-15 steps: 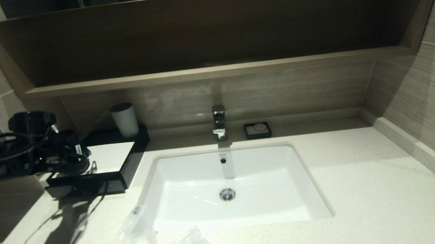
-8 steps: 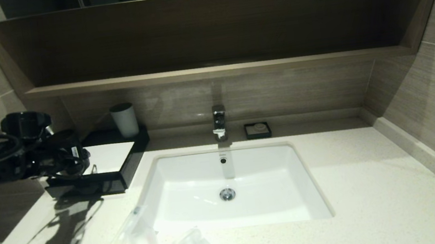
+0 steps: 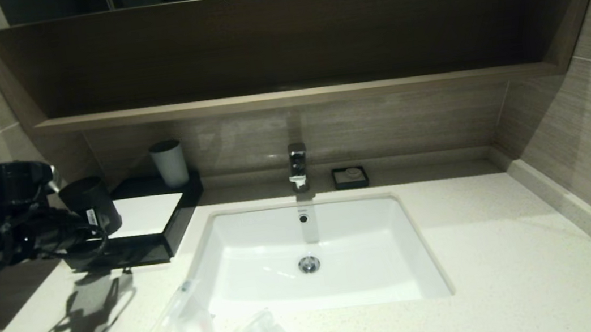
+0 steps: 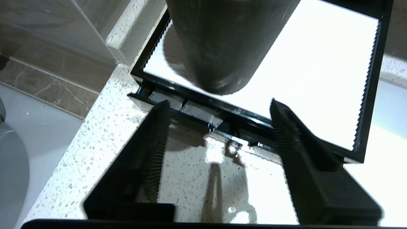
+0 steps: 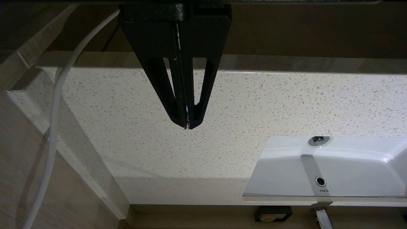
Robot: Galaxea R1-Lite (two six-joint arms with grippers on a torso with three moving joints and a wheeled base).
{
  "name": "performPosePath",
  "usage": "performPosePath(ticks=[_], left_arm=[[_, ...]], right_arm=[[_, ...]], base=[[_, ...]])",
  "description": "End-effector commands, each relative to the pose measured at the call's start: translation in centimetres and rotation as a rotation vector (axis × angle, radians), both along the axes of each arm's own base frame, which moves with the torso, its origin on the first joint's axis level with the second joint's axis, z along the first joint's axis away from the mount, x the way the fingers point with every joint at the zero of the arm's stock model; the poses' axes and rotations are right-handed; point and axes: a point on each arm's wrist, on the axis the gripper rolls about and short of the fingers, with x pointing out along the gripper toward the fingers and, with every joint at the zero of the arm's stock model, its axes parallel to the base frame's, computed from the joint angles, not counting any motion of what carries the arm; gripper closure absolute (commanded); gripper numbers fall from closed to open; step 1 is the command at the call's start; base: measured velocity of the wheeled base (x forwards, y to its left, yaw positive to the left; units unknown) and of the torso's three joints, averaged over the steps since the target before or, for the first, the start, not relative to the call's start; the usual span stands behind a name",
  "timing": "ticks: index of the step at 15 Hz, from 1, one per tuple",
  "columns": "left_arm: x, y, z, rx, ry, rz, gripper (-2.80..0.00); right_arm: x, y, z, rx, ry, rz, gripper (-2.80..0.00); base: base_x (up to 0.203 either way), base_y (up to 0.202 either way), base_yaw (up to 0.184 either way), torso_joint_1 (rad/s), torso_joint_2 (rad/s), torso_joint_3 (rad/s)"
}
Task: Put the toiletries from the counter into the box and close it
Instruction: Place the cup on the storage box
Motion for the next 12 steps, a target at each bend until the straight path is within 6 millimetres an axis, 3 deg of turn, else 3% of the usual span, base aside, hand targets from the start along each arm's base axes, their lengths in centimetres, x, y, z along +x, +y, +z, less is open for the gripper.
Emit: performPosePath(ticks=[1, 12], left_arm=[[-0.3, 0.0, -0.3, 0.0, 0.004, 0.003, 0.0], [0.2, 1.3, -2.3, -0.003, 0.031, 0.037, 0.0]], right_arm=[[0.0, 0.0, 0.0, 0.0, 0.001, 0.0, 0.0], [0.0, 0.0, 0.0, 0.0, 0.001, 0.0, 0.0]], base=[[0.0, 0.0, 0.0, 0.0, 0.0, 0.0], [0.0, 0.0, 0.0, 0.0, 0.0, 0.0]])
